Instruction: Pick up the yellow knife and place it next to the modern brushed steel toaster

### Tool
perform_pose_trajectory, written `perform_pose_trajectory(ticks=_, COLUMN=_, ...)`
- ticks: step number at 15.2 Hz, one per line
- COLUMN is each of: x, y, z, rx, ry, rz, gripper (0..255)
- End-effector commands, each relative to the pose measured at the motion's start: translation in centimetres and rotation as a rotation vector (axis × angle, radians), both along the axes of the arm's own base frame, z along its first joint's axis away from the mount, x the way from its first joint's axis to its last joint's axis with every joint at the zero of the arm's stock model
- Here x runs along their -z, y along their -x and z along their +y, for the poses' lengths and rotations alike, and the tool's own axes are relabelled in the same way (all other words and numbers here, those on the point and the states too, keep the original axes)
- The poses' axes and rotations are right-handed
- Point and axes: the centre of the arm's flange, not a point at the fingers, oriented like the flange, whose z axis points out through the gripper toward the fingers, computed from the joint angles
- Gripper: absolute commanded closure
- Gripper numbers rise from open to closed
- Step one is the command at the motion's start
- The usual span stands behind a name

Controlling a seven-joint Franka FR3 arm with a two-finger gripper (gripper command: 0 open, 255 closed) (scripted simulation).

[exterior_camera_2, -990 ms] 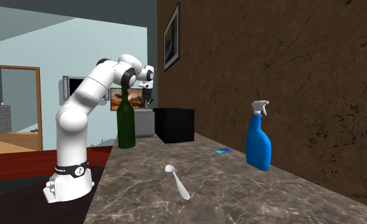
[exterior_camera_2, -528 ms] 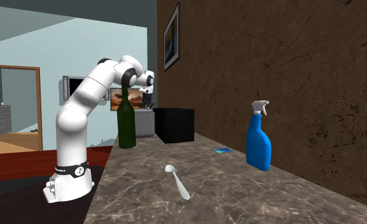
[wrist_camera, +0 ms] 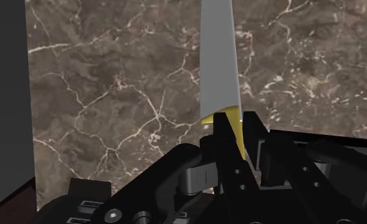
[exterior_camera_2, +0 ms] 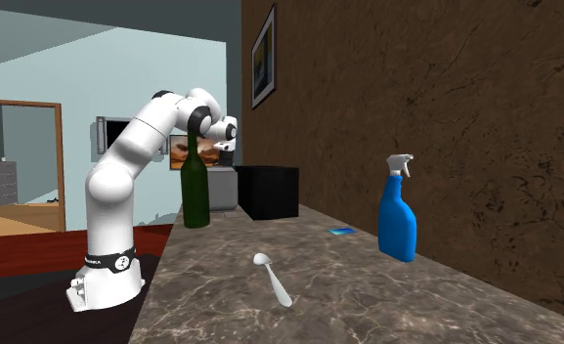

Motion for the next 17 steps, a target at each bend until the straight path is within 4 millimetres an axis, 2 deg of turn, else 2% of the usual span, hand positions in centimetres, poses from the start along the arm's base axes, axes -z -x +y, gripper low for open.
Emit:
perform_pose_trajectory(ticks=1, x=1.3, y=0.1, z=0.0, rx=0.000, ry=0.002, rz=0.002, gripper=255)
perform_pose_trajectory(ticks=17, x=9.8, y=0.1, z=0.0, rx=0.000, ry=0.002, rz=0.002, gripper=255)
